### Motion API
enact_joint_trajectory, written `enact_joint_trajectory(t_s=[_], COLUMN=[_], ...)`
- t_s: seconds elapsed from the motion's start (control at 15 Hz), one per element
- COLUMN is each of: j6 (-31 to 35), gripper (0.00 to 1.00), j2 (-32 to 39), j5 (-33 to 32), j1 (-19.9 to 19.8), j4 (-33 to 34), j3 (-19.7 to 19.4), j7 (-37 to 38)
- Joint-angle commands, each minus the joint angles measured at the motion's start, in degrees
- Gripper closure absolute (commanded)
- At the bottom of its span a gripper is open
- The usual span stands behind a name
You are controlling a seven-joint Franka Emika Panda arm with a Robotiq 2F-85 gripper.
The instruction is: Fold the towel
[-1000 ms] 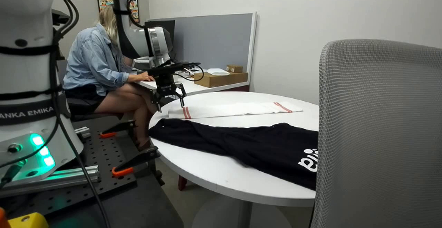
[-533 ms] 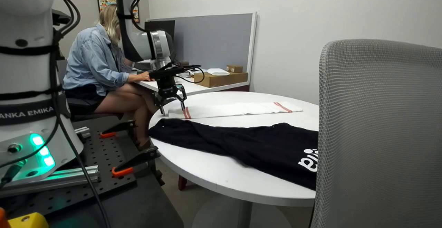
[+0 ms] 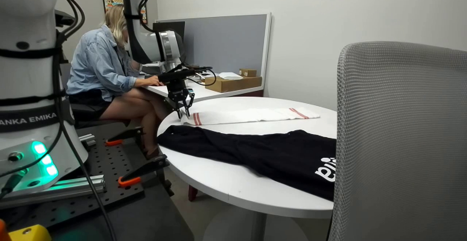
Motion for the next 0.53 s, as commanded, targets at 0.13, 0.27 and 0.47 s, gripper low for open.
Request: enact_joint_trajectory(t_s=[0.13, 0.27, 0.47], j6=[-0.44, -0.86, -1.60], gripper=[1.00, 0.99, 0.99], j2=[-5.06, -7.32, -11.40], j5=[5.79, 8.47, 12.15], j1=[-0.44, -0.80, -1.47], j4=[0.03, -0.11, -0.69], j3=[1.73, 1.85, 1.83], j7=[-1.03, -1.77, -3.15])
